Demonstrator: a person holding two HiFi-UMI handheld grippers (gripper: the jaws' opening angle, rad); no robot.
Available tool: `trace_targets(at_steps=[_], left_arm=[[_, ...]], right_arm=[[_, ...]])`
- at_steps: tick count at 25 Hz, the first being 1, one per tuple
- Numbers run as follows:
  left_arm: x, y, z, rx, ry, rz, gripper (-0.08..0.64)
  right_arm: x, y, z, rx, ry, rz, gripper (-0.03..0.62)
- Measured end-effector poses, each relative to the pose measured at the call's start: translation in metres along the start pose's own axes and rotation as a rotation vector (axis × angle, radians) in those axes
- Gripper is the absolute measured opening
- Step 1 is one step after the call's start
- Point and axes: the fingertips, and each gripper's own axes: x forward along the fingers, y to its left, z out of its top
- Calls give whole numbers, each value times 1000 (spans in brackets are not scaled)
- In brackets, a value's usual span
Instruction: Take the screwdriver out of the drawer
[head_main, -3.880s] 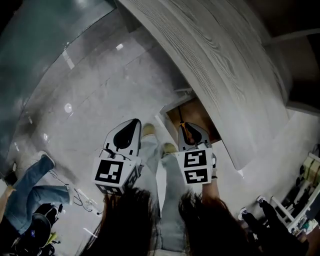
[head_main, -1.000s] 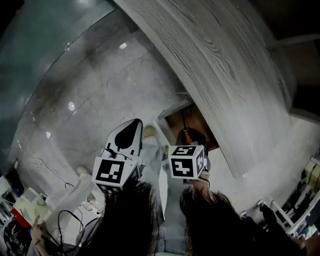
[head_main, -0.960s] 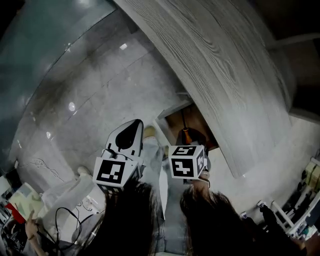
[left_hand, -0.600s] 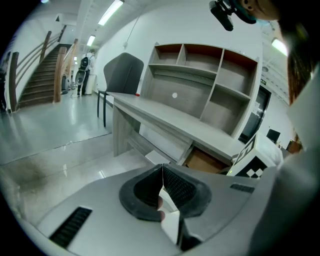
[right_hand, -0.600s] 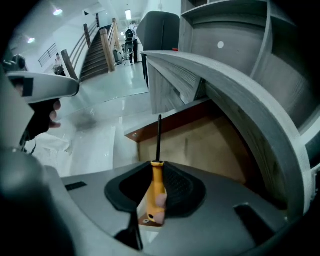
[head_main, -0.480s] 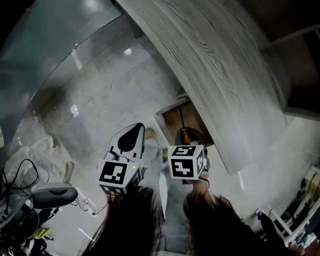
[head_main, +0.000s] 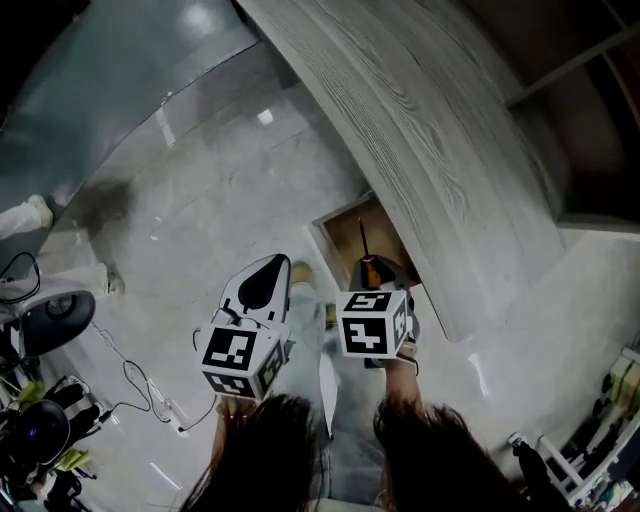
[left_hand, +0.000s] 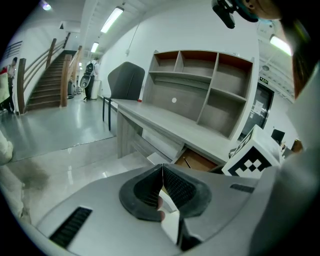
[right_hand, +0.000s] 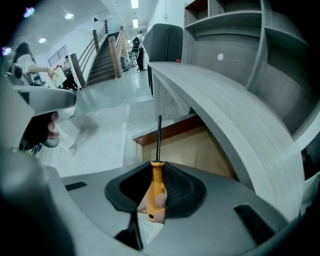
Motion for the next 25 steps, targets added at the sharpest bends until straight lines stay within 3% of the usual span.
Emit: trace_targets(at_steps=[10, 25], left_arm=[[-20, -18, 1, -18, -9, 29, 18], [-53, -39, 34, 0, -66, 39, 18]], right_arm=[[-25, 1, 8, -28, -49, 23, 89], [-79, 3, 32, -19, -121, 30, 89]])
